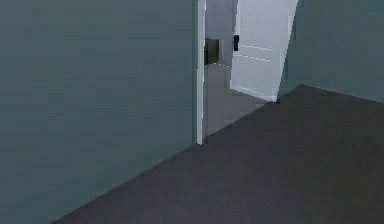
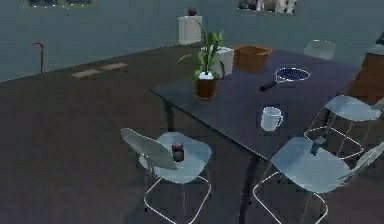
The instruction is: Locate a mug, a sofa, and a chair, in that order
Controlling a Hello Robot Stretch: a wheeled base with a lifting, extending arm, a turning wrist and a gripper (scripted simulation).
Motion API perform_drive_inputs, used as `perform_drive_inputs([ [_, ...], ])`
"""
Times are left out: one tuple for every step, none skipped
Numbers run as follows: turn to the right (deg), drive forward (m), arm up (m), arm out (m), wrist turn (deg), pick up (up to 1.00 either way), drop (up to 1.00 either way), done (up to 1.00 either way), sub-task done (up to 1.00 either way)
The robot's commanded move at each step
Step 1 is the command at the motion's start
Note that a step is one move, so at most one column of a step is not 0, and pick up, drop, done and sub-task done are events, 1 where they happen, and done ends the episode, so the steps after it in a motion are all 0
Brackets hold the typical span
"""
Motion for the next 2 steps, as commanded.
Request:
perform_drive_inputs([
  [0.0, 0.30, 0.00, 0.00, 0.0, 0.00, 0.00, 0.00, 0.00],
  [21.0, 0.00, 0.00, 0.00, 0.0, 0.00, 0.00, 0.00, 0.00],
])
